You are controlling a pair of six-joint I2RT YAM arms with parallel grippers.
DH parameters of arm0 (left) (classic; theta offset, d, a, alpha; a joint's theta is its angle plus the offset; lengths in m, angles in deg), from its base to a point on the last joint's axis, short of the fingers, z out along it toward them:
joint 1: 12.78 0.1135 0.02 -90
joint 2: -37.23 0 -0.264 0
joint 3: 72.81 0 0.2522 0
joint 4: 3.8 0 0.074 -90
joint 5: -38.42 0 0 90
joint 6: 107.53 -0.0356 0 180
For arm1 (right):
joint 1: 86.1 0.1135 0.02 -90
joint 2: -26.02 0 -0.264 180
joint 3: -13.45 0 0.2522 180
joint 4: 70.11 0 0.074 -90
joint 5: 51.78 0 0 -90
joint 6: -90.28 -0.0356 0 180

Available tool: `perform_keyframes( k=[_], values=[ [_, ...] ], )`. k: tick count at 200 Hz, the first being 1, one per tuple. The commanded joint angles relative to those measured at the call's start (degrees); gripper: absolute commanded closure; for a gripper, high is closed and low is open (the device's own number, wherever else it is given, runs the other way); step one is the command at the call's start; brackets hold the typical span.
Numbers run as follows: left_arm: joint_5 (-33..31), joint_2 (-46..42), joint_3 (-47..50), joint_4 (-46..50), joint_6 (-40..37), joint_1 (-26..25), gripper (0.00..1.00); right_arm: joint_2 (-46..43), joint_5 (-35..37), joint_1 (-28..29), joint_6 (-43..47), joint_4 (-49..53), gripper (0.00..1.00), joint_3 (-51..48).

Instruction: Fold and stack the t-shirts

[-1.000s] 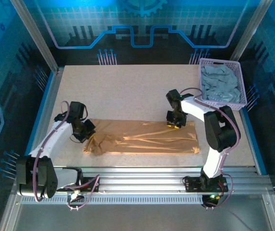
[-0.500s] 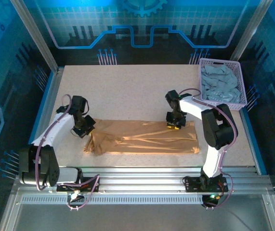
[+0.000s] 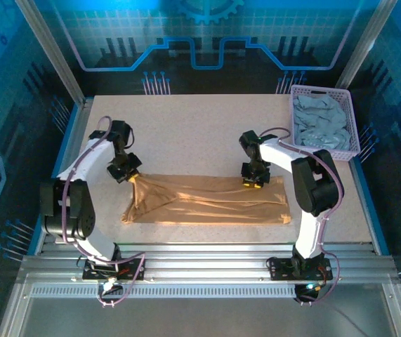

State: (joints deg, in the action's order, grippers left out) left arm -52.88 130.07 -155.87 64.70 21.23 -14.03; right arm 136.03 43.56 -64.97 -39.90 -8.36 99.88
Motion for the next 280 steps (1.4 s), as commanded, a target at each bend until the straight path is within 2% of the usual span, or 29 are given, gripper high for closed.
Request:
perform_keyframes(
  k=[1,14,31,46,60,74,93,119,168,189,220,261,280],
  values=[
    [-1.6,2.4,-3.1,3.6,-3.1,-0.2,0.89,2.5,1.1,0.8,0.5,0.8,0.71,0.3],
    [-1.8,4.3,-4.0,3.5,-3.9,-0.2,0.81,2.4,1.2,0.9,0.6,0.8,0.71,0.2],
    [-3.0,6.1,-4.5,2.7,-4.9,-0.3,0.65,1.9,1.2,1.0,0.6,0.4,0.71,-0.3],
    [-5.2,5.0,-5.3,3.1,-4.9,-1.0,0.56,0.9,1.5,1.2,0.7,0.3,0.71,-0.6],
    [-6.1,0.8,-4.3,1.7,-5.2,-3.4,0.51,-0.8,2.5,1.5,0.9,0.8,0.7,-0.6],
    [-3.6,-3.4,-1.8,-1.0,-4.9,-6.7,0.51,-3.2,3.3,1.9,1.2,0.8,0.69,-0.9],
    [1.4,-4.6,1.7,-3.5,-5.2,-11.0,0.52,-6.0,3.5,2.5,1.7,1.1,0.68,-1.0],
    [5.8,-1.3,6.0,-7.8,-4.2,-12.2,0.55,-9.0,1.8,3.8,2.9,0.5,0.68,-1.1],
    [6.2,5.8,3.9,-9.5,-6.2,-13.2,0.59,-15.0,-2.3,5.5,4.6,-0.9,0.64,-1.3],
    [6.0,6.3,4.2,-8.3,-6.2,-14.0,0.67,-16.4,-2.3,5.5,4.1,-0.6,0.64,-1.6],
    [4.4,5.4,5.6,-5.6,-6.5,-14.6,0.7,-16.7,-1.8,5.5,3.5,-0.4,0.64,-2.1],
    [4.2,3.2,5.6,-3.8,-6.1,-15.3,1.0,-16.2,-1.7,5.5,3.1,-0.6,0.64,-2.0],
    [4.3,0.6,5.8,-1.3,-4.4,-16.3,1.0,-15.9,-1.4,5.5,3.3,-0.4,0.64,-1.8]
  ],
)
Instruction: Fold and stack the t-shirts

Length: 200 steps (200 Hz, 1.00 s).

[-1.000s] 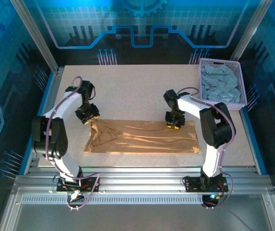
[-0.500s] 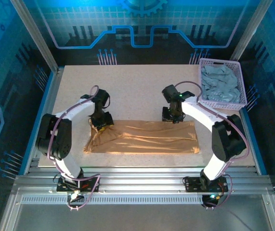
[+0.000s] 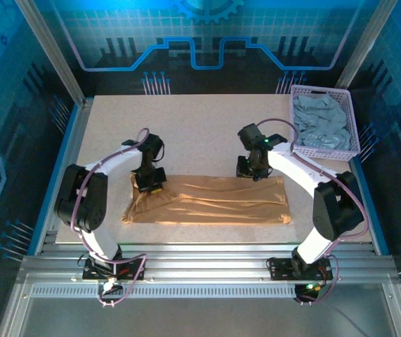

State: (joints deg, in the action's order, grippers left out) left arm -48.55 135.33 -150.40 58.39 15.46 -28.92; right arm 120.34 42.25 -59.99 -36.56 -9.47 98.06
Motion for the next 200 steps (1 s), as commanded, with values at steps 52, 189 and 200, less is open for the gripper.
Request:
perform_keyframes(
  k=[52,189,200],
  values=[
    [4.4,-10.1,4.4,8.9,9.1,-7.0,1.0,0.1,-0.1,0.5,0.0,0.5,0.65,-0.3],
    [3.2,-14.7,8.9,8.4,14.5,-6.6,0.71,-1.3,-1.3,0.6,-0.4,-0.5,0.65,-4.4],
    [1.5,-14.6,9.5,8.4,13.9,-4.1,0.69,-1.4,-1.5,0.7,-0.5,-0.7,0.65,-4.8]
  ],
)
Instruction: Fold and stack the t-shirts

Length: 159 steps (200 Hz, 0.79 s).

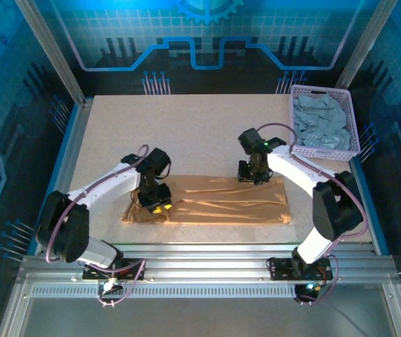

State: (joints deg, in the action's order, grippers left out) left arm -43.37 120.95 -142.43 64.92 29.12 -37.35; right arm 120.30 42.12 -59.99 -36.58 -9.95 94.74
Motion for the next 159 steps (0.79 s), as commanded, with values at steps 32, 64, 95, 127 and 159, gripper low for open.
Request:
perform_keyframes(
  k=[32,64,95,127,159],
  values=[
    [-7.0,-1.2,2.9,-1.4,-3.5,13.9,0.6,-1.6,-1.3,0.6,-0.8,-0.9,0.66,-2.6],
    [-6.5,-0.4,5.1,-8.6,-11.7,18.9,0.6,-1.4,-1.5,0.6,-1.0,-1.2,0.66,-3.1],
    [-5.3,0.6,7.4,-14.6,-16.2,20.0,0.6,-1.5,-1.4,0.5,-1.0,-1.0,0.66,-3.1],
    [-5.9,2.9,8.1,-17.3,-17.8,20.2,0.65,-1.0,-1.4,0.4,-0.9,-1.0,0.66,-2.5],
    [-6.0,3.0,8.5,-20.1,-18.5,20.2,0.72,-0.3,-1.4,0.4,-1.0,-0.9,0.66,-1.9]
  ],
)
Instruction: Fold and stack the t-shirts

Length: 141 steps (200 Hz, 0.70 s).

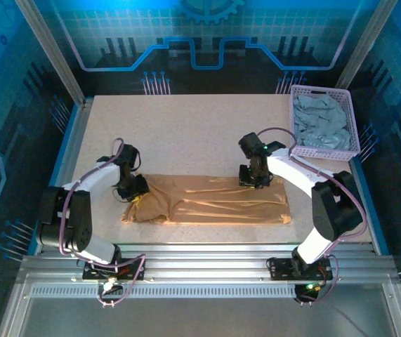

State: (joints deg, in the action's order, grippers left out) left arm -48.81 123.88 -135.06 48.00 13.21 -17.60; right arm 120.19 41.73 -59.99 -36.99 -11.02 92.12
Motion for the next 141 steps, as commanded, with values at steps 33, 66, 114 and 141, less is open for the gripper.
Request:
perform_keyframes(
  k=[33,66,114,141],
  values=[
    [-2.9,-0.8,1.3,-0.8,-3.0,0.4,0.98,0.0,-0.9,0.4,-0.7,0.3,0.66,1.2],
    [-6.6,-4.6,0.8,1.7,-4.0,0.5,1.0,0.4,-0.8,0.4,-0.7,0.3,0.66,1.4],
    [-6.7,-5.7,-2.7,4.1,-4.8,0.7,1.0,1.0,-1.0,0.4,-0.5,0.3,0.66,1.6],
    [-6.7,-4.1,-4.0,4.7,-5.2,0.8,1.0,1.0,-0.9,0.4,-0.3,0.4,0.66,1.8]
  ],
)
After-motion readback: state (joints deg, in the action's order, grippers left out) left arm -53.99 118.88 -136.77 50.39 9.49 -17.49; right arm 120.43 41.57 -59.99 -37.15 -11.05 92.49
